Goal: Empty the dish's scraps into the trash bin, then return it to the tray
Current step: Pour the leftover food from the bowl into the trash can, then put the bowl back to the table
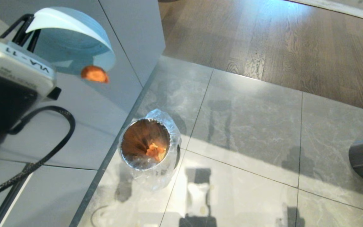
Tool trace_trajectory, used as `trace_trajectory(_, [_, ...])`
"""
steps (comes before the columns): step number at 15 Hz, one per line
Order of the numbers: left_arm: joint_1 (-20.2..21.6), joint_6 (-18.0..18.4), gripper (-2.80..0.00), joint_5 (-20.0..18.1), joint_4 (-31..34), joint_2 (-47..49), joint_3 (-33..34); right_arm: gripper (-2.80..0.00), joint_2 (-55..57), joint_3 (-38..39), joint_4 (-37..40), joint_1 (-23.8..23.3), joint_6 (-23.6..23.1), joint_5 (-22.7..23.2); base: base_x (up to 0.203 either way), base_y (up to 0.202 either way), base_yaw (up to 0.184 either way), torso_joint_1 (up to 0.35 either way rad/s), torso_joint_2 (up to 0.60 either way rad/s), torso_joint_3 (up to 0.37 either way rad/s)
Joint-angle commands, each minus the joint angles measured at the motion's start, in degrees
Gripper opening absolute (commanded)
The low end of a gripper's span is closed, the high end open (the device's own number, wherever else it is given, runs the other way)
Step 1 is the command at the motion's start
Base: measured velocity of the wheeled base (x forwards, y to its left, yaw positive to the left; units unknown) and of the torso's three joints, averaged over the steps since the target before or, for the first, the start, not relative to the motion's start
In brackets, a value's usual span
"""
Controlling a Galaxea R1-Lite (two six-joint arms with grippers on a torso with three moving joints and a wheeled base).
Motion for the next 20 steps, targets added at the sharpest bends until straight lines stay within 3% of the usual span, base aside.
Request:
trace_trajectory(1, [-0.2, 0.5, -2.80, 0.2, -0.9, 0.5, 0.1, -2.80, 0.0, 0.1, 0.0, 0.0, 0.0, 0.0, 0.000, 0.000, 0.000, 0.000, 0.00, 0.000])
trace_trajectory(8, [-1.3, 0.4, -2.80, 0.5, -0.8, 0.8, 0.3, -2.80, 0.0, 0.0, 0.0, 0.0, 0.0, 0.0, 0.000, 0.000, 0.000, 0.000, 0.00, 0.000])
trace_trajectory(10, [-1.3, 0.5, -2.80, 2.4, -0.6, 0.8, 1.5, -2.80, 0.0, 0.0, 0.0, 0.0, 0.0, 0.0, 0.000, 0.000, 0.000, 0.000, 0.00, 0.000])
trace_trajectory(15, [-1.0, -1.0, -2.80, 17.3, 3.0, 0.4, 9.0, -2.80, 0.0, 0.0, 0.0, 0.0, 0.0, 0.0, 0.000, 0.000, 0.000, 0.000, 0.00, 0.000])
trace_trajectory(16, [-1.0, -2.6, -2.80, 18.8, 5.7, 0.5, 9.1, -2.80, 0.0, 0.0, 0.0, 0.0, 0.0, 0.0, 0.000, 0.000, 0.000, 0.000, 0.00, 0.000])
trace_trajectory(18, [-1.0, -9.4, -2.80, 20.0, 12.9, 0.5, 9.4, -2.80, 0.0, 0.0, 0.0, 0.0, 0.1, 0.0, 0.000, 0.000, 0.000, 0.000, 0.00, 0.000])
trace_trajectory(20, [-0.8, -21.0, -2.80, 20.1, 21.9, 0.2, 10.3, -2.80, 0.0, 0.0, 0.0, 0.0, 0.0, 0.0, 0.000, 0.000, 0.000, 0.000, 0.00, 0.000])
